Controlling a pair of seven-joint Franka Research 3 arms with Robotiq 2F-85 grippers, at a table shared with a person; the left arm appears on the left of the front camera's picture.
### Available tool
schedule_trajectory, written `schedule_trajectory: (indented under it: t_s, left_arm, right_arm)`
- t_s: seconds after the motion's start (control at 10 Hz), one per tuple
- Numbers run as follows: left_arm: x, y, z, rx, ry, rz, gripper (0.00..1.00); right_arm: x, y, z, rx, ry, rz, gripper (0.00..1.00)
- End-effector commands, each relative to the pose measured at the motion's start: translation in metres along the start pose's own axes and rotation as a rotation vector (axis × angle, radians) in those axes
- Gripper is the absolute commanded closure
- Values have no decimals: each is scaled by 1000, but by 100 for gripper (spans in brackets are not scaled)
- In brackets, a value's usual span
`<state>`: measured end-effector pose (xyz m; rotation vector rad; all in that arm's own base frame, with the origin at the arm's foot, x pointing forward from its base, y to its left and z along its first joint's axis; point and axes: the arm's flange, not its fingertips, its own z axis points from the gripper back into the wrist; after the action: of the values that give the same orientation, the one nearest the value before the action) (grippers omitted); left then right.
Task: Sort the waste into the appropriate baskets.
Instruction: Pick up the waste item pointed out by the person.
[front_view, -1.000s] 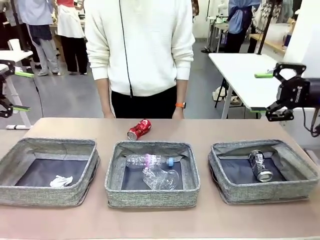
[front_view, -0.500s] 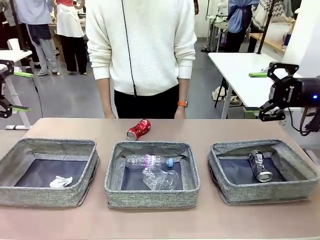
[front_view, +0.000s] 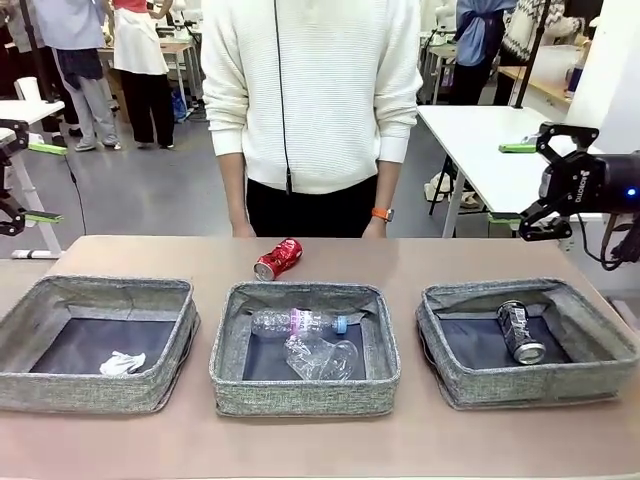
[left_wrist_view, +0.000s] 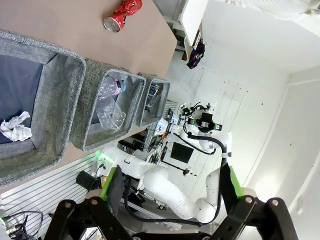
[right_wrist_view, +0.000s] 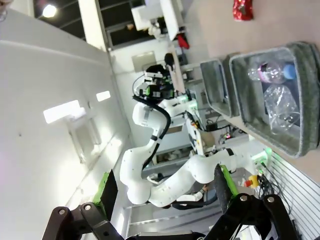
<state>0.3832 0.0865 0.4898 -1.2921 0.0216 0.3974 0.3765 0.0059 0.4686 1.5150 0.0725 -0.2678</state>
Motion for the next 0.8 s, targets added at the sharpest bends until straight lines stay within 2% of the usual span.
schedule_trajectory:
  t_s: [0.0,0.7]
  left_arm:
    - [-3,-1,1,8,0,0,0]
    - [-3,-1,1,8,0,0,0]
  right_arm:
    - [1,3,3,3,8,20,0]
    - [1,3,3,3,8,20,0]
